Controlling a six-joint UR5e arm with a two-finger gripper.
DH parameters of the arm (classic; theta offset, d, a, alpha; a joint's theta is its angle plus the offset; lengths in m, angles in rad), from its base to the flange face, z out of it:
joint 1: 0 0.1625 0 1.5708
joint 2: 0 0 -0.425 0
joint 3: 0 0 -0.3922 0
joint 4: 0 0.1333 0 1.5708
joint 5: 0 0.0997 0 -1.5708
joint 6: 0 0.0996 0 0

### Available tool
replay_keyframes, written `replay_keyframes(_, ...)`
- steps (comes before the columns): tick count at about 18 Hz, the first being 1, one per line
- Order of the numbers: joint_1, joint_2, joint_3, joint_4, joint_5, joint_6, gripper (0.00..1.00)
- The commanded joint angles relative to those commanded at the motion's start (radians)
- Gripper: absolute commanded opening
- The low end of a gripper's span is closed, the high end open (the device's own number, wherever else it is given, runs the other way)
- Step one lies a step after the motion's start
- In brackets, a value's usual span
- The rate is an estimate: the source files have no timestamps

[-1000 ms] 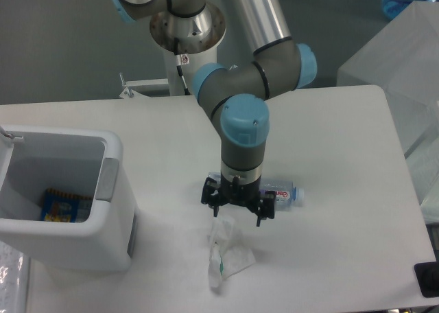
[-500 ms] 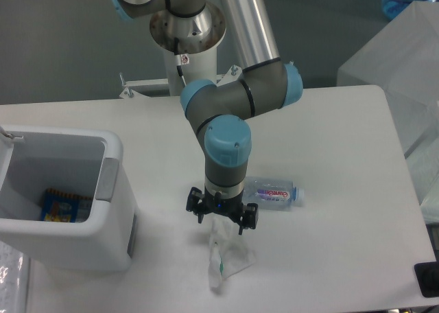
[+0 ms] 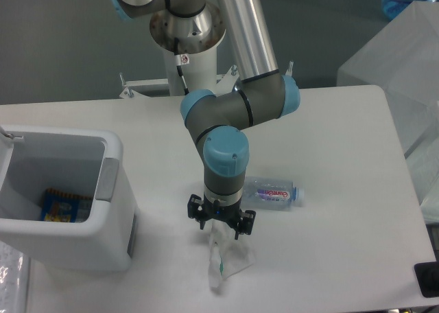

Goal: Place the trash in the trash can
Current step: 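Close the gripper on the crumpled white tissue, then lift the tissue and carry it over the white trash bin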

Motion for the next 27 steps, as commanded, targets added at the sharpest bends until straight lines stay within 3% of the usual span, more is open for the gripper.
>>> replay_keyframes(1, 0.002, 0.002, 0.0, 0.0, 0.0, 0.0, 0.08)
replay_keyframes(2, 0.0, 0.002, 0.002, 0.0, 0.009, -0.002, 0.02)
replay_keyframes(11, 0.012, 0.012, 0.044, -0.002, 0.038, 0.0, 0.0)
replay_keyframes(13, 0.029, 0.018, 0.087, -0.002, 0.023, -0.002, 0.0)
replay_keyframes(17, 0.08, 0.092, 0.187, -0.015, -0.17, -0.089, 0.0)
replay_keyframes(21, 0.103, 0.152, 0.248, -0.015, -0.267, -0.213, 0.0)
replay_keyframes(27, 0.086, 0.317, 0.236, -0.02, -0.374, -0.388, 0.0)
